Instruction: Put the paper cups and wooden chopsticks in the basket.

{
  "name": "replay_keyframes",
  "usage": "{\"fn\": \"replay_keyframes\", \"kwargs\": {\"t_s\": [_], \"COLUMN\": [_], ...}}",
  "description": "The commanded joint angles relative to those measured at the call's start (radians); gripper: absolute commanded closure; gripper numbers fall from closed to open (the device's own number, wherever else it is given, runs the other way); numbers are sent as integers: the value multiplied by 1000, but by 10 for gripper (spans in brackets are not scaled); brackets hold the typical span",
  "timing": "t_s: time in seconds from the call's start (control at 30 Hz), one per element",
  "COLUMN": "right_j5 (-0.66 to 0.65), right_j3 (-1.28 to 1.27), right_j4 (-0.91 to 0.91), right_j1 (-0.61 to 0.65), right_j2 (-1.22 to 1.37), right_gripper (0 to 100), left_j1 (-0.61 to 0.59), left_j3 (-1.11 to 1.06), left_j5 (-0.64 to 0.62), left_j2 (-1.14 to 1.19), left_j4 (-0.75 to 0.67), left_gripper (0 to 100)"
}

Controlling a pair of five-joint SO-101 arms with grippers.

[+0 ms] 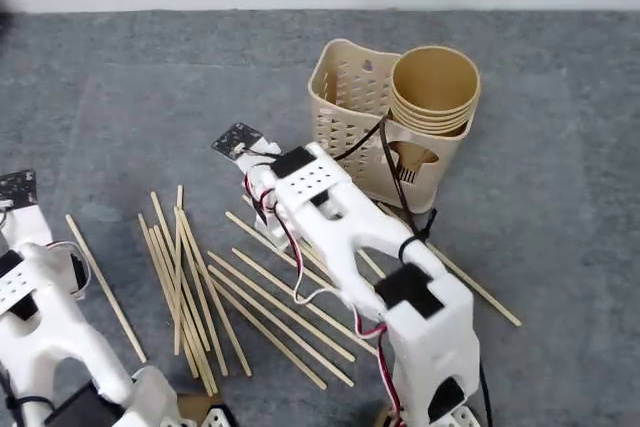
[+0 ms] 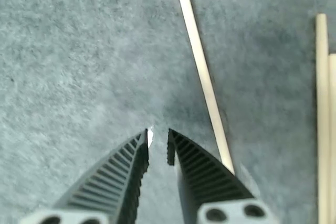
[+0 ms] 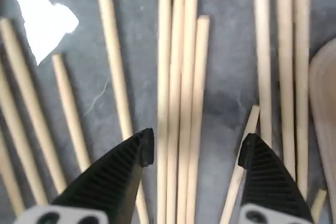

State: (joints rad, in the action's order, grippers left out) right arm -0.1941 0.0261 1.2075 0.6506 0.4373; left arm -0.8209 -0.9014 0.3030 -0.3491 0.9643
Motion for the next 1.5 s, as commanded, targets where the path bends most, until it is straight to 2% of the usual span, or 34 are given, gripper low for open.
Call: {"fn": "replay_keyframes", "kwargs": {"t_s": [0.0, 0.27, 0.47, 1.17, 1.33, 1.47], "right_j5": [2, -140, -144, -135, -80, -51], "right_j3": [71, 69, 66, -32, -32, -31], "right_j4": [-12, 38, 111, 124, 117, 104], "right_j1": [-47, -41, -8, 41, 42, 42], "right_j2": [27, 74, 44, 44, 45, 45], "right_gripper": [729, 761, 786, 790, 794, 893], "left_j1": [8, 8, 8, 8, 8, 8], "left_j3": [2, -2, -19, -58, -58, -58], "left_j5": [-8, -140, -161, -173, -173, -173], "left_j2": [-35, -35, -35, -35, -35, -35], "left_j4": [35, 29, 8, -8, -8, -8], "left_gripper": [930, 930, 931, 933, 933, 932]}}
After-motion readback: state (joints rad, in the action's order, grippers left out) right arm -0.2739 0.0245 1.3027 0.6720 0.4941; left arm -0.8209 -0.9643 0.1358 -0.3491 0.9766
